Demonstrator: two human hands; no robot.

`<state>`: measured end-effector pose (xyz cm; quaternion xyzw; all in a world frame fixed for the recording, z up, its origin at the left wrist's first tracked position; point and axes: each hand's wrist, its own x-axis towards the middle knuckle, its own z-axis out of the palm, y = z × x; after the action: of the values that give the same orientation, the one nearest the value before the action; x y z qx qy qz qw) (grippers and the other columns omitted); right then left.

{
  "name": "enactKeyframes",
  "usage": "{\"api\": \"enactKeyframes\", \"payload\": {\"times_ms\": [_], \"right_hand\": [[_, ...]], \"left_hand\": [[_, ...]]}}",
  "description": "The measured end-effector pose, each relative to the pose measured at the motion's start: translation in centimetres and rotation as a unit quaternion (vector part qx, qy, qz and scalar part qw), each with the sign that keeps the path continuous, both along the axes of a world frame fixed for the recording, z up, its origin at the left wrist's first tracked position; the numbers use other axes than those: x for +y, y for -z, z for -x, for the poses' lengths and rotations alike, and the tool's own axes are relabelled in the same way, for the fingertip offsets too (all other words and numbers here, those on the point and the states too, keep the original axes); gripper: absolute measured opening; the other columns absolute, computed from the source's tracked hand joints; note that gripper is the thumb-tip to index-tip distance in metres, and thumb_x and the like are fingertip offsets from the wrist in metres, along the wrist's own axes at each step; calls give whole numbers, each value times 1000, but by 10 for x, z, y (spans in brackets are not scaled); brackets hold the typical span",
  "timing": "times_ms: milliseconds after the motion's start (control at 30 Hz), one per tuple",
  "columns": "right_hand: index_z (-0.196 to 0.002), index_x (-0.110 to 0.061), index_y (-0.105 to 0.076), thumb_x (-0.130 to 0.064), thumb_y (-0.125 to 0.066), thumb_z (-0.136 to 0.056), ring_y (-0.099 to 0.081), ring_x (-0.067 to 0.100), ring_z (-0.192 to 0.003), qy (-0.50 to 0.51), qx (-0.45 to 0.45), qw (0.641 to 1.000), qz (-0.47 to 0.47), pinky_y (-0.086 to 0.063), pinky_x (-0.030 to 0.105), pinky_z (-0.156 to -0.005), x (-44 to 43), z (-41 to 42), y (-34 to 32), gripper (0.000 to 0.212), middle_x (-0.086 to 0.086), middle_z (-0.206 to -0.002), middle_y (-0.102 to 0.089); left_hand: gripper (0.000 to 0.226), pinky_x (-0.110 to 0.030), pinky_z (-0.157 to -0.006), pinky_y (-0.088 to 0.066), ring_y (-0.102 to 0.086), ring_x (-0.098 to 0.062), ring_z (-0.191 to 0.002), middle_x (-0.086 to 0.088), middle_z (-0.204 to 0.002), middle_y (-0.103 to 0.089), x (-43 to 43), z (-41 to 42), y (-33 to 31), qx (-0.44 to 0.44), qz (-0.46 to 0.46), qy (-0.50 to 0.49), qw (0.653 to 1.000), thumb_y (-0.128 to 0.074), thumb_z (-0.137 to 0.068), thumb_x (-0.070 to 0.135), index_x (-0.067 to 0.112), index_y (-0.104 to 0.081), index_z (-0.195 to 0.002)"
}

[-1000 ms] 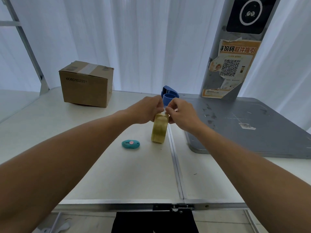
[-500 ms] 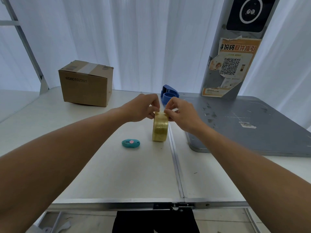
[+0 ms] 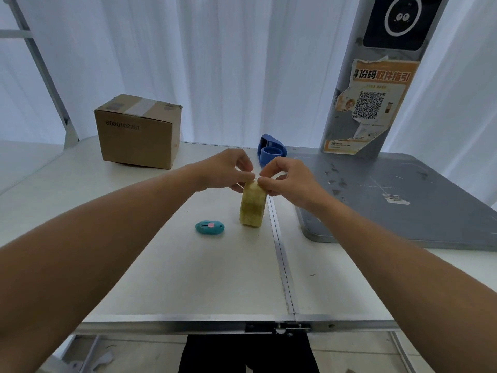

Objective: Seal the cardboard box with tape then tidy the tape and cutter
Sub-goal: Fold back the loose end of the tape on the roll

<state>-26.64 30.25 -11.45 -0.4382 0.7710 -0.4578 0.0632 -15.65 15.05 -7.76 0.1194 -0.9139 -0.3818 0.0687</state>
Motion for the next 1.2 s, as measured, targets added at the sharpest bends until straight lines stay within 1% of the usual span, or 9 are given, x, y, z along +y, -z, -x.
{"api": "enactKeyframes", "payload": {"times_ms": [133,300,433,567,667,733,867,1000,1200], "right_hand": [[-110,-22,-60,-35,-70,-88,-71,20,-82,-6,-50,998,-26,-61,24,-70,1,-3,-4,27,1,-96,-66],[-135,-22,-40,-56,-50,-93,-68,19,-88,-15,-108,979,-173,-56,24,-67,3,-11,-2,56,3,-115,-61],[-141,-21,-37,-41,-55,-96,-68,22,-95,-30,-150,964,-216,-56,25,-74,0,-11,6,52,9,-139,-50],[-135,-17,-45,-30,-60,-96,-65,18,-88,-23,-29,975,-218,-54,21,-73,-10,-16,19,44,9,-124,-61],[-125,-12,-52,-25,-56,-98,-66,13,-67,16,-41,984,-173,-53,16,-59,-24,-19,21,30,8,-102,-64],[-121,-12,-55,-22,-57,-98,-68,16,-67,36,-44,984,-167,-58,20,-61,-33,-19,23,25,9,-99,-65],[-107,-15,-55,-19,-58,-97,-74,24,-71,74,-96,982,-143,-63,31,-70,-44,-14,24,11,12,-96,-68],[-102,-8,-60,-16,-61,-94,-75,22,-67,124,-152,972,-125,-62,29,-68,-50,-2,21,11,10,-87,-70],[-94,-8,-64,-17,-64,-93,-74,21,-70,162,-215,957,-111,-62,29,-72,-60,17,24,10,11,-90,-69]], "left_hand": [[24,-20,-69,-60,-69,-19,-89,-5,-117,-58,-3,-1,1,-10,-17,4,1000,-62,-93,15,10,-57,-116],[15,-17,-69,-56,-63,-20,-95,-2,-111,-60,-7,-4,-2,-6,17,13,1000,-58,-95,10,12,-61,-109],[16,-25,-82,-55,-63,-26,-101,-5,-109,-64,-19,-9,1,-20,3,-9,1000,-54,-97,3,12,-63,-106],[32,-38,-100,-50,-62,-27,-113,-13,-119,-64,-25,-11,6,-66,-92,-48,992,-44,-102,28,8,-52,-127],[45,-40,-107,-43,-52,-27,-123,-10,-132,-54,-30,-13,8,-93,-131,-60,985,-39,-102,40,10,-45,-136],[49,-41,-109,-40,-47,-27,-129,-7,-138,-49,-35,-12,11,-100,-123,-68,985,-37,-102,41,11,-41,-140],[48,-38,-96,-49,-53,-25,-121,-9,-134,-52,-51,-12,19,-85,-72,-117,987,-38,-102,42,10,-44,-138],[39,-30,-81,-54,-61,-22,-105,-9,-119,-61,-63,-10,20,-70,-78,-144,984,-45,-101,35,9,-52,-129],[31,-34,-87,-56,-63,-19,-106,-6,-118,-63,-64,2,24,-95,-132,-94,982,-54,-99,25,10,-57,-126]]}}
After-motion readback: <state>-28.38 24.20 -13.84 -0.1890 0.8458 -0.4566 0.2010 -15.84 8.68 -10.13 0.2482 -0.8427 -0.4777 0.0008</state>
